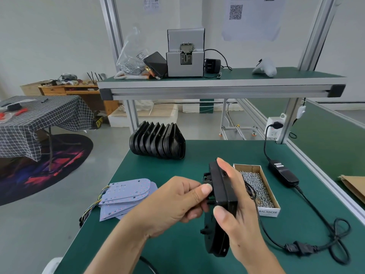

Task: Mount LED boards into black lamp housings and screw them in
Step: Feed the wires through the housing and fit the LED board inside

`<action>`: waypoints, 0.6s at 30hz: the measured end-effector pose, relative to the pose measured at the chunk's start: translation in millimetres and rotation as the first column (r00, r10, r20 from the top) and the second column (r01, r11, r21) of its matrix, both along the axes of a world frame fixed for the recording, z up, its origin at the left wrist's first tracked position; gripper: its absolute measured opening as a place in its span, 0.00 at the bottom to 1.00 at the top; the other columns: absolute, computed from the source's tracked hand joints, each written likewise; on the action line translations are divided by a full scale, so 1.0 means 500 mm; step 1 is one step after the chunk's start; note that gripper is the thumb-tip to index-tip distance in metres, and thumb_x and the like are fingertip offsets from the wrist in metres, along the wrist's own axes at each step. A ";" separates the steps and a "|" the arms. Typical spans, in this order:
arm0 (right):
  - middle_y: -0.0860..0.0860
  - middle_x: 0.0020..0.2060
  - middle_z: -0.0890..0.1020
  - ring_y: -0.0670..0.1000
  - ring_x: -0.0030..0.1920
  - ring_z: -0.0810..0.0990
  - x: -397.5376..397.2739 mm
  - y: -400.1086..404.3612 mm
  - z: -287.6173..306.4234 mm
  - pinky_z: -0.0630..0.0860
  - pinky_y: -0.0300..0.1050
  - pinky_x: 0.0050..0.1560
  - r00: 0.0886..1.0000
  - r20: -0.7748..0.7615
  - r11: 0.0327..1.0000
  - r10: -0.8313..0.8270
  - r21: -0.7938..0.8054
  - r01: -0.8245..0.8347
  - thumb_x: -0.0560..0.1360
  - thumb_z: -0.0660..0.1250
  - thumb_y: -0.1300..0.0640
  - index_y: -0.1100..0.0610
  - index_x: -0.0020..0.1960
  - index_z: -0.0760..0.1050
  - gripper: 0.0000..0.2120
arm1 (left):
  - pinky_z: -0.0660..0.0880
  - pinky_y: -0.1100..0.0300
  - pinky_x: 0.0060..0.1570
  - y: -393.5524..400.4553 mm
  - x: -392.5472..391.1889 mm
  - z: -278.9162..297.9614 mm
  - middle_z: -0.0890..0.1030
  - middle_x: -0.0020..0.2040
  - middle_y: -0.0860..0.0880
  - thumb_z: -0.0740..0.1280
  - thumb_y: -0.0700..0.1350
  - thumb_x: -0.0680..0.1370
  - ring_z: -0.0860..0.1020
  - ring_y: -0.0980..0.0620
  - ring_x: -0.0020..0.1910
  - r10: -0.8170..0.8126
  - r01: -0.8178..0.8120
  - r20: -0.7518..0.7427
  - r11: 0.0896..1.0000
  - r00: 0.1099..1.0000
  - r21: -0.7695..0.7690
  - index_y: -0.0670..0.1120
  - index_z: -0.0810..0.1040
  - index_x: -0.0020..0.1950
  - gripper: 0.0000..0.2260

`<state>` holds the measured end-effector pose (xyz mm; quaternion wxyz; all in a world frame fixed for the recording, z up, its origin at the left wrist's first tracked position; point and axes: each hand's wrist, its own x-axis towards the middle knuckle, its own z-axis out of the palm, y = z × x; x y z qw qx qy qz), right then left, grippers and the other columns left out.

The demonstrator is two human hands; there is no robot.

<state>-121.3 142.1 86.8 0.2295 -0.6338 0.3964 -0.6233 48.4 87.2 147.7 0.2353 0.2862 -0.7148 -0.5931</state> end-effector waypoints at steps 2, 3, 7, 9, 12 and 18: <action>0.52 0.75 0.69 0.58 0.75 0.70 -0.002 0.002 -0.001 0.72 0.56 0.72 1.000 0.005 1.000 -0.001 0.006 0.001 0.71 0.67 0.47 0.41 0.79 0.66 0.36 | 0.62 0.65 0.31 -0.001 0.001 0.001 0.70 0.29 0.48 0.64 0.60 0.82 0.63 0.52 0.29 -0.007 0.007 0.023 1.000 1.000 -0.018 0.48 0.79 0.39 0.19; 0.52 0.76 0.69 0.58 0.75 0.69 -0.003 0.002 -0.002 0.71 0.56 0.72 1.000 0.008 1.000 -0.003 0.005 0.003 0.72 0.69 0.45 0.41 0.79 0.66 0.36 | 0.62 0.64 0.31 -0.002 0.000 0.001 0.70 0.29 0.47 0.64 0.60 0.82 0.63 0.51 0.29 -0.010 0.011 0.036 0.999 0.999 -0.030 0.48 0.78 0.39 0.20; 0.54 0.74 0.72 0.58 0.73 0.72 -0.011 0.001 -0.006 0.71 0.61 0.71 0.998 0.055 0.999 -0.024 0.043 0.021 0.73 0.68 0.27 0.41 0.79 0.67 0.39 | 0.63 0.64 0.30 0.002 -0.011 0.003 0.70 0.28 0.51 0.61 0.62 0.83 0.64 0.52 0.28 -0.007 0.011 0.081 0.999 0.997 -0.050 0.51 0.77 0.35 0.22; 0.56 0.73 0.73 0.59 0.73 0.73 -0.013 -0.001 -0.004 0.71 0.61 0.72 0.998 0.063 0.999 -0.031 0.038 0.029 0.73 0.68 0.27 0.40 0.79 0.67 0.39 | 0.62 0.65 0.29 0.003 -0.017 0.003 0.70 0.27 0.51 0.57 0.63 0.84 0.63 0.54 0.27 0.010 -0.011 0.051 0.999 0.999 0.035 0.50 0.77 0.35 0.25; 0.54 0.74 0.71 0.58 0.75 0.69 -0.013 -0.003 -0.001 0.69 0.53 0.74 0.995 -0.033 0.995 -0.095 -0.046 0.093 0.73 0.70 0.38 0.41 0.79 0.67 0.35 | 0.57 0.63 0.29 -0.003 -0.021 0.004 0.68 0.26 0.51 0.57 0.62 0.81 0.61 0.54 0.25 0.028 -0.030 0.017 0.990 0.999 0.135 0.46 0.75 0.35 0.25; 0.56 0.75 0.66 0.58 0.79 0.63 -0.002 0.001 -0.011 0.66 0.50 0.76 0.994 -0.071 0.995 -0.085 -0.065 0.080 0.72 0.71 0.42 0.42 0.80 0.66 0.37 | 0.54 0.61 0.30 -0.011 -0.013 0.003 0.64 0.25 0.52 0.58 0.62 0.84 0.57 0.53 0.26 -0.030 0.025 0.018 0.969 0.999 0.247 0.46 0.73 0.33 0.26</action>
